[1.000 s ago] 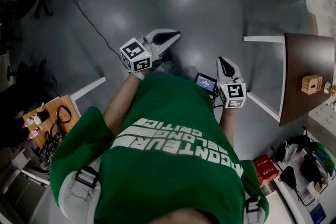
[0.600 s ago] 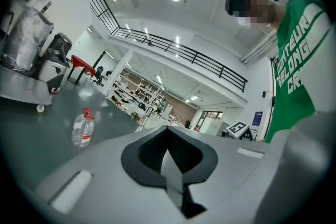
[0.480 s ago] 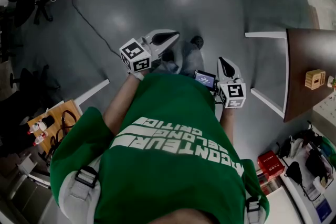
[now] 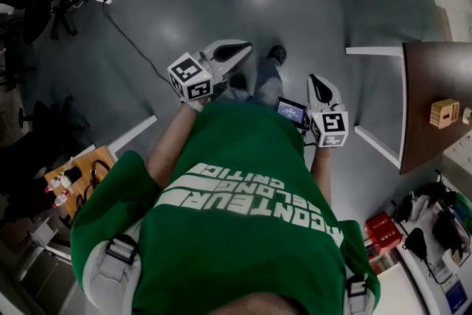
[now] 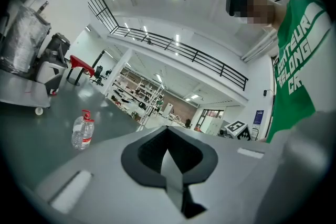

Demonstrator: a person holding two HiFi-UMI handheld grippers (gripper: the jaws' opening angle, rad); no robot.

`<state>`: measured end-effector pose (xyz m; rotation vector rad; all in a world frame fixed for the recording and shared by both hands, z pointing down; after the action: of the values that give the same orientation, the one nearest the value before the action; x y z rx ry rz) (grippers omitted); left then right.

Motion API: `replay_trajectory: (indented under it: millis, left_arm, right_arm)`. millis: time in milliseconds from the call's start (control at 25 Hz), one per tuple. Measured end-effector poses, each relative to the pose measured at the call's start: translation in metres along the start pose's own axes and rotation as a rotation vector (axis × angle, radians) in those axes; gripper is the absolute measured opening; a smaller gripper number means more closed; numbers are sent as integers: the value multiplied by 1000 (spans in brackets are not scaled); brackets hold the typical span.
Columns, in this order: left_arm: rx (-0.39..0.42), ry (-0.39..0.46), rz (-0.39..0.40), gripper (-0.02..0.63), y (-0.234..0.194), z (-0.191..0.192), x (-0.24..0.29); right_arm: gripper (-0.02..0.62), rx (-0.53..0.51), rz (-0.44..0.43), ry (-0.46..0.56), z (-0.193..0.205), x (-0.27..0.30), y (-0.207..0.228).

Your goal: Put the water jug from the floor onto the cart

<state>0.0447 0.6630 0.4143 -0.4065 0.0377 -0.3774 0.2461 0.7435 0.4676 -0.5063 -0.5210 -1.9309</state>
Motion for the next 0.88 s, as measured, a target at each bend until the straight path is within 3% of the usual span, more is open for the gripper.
replay_trajectory:
  millis: [400,880]
  left_arm:
    - [-5,-16,20,8,-6,0,29]
    - [1,-43,-23,8,-33,-7,68]
  right_arm:
    - [-6,37,14,-13,6,1,23]
    - [-6,40,-13,-21,-12,27,71]
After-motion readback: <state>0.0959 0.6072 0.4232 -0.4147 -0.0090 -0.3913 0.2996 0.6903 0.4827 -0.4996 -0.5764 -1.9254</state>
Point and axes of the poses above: the fingertips, and each gripper's own axes: x forward along the fingers, y to its right, z out of its underside, the point moved 3 cm from there along -x, backward along the fingers, and after that the axes turned 7 degrees about x, right-handed, at the moved point
